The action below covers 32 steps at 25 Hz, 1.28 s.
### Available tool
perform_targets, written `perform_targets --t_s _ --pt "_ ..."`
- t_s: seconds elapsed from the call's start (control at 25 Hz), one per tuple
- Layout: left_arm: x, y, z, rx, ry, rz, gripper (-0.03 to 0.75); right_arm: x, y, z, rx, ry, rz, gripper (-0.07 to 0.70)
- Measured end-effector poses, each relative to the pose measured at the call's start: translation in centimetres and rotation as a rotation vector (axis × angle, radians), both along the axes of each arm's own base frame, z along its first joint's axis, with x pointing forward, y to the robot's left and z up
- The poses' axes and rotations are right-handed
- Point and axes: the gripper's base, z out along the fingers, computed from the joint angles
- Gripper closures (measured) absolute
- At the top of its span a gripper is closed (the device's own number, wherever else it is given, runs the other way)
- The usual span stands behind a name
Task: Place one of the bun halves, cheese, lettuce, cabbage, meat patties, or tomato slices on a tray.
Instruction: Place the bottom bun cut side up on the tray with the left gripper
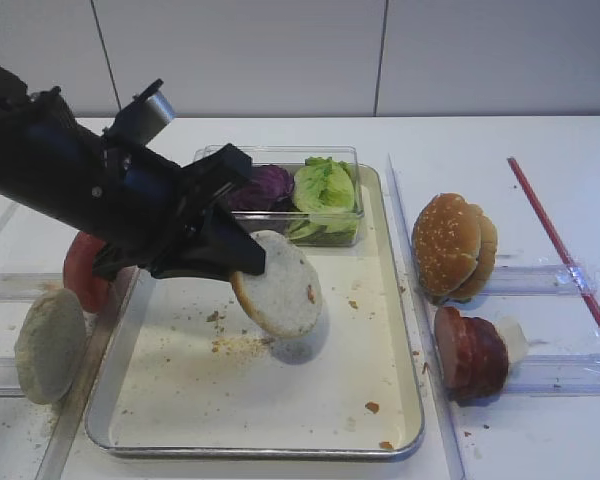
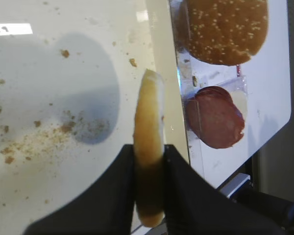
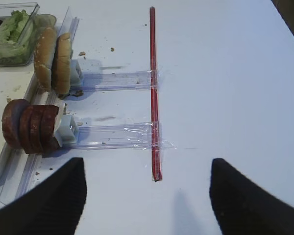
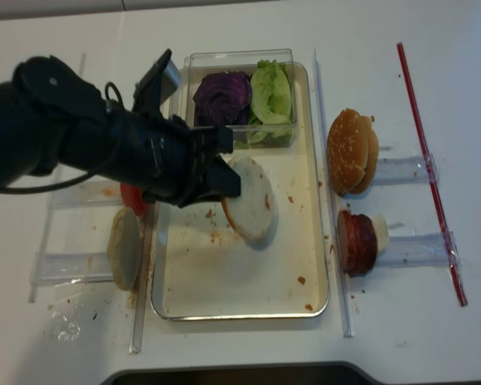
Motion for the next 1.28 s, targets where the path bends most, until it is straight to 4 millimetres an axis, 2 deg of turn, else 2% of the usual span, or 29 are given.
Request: perform_targets --t_s 0.44,1.28 --pt "1.5 -0.1 -3.8 0.025 0.113 0.003 0.62 0.0 0.0 0.0 0.003 0.0 -0.002 0.105" --pt "1.6 0.2 -4.1 0.057 0.091 -0.017 0.615 0.0 0.0 0.0 0.007 -0.001 -0.004 0.105"
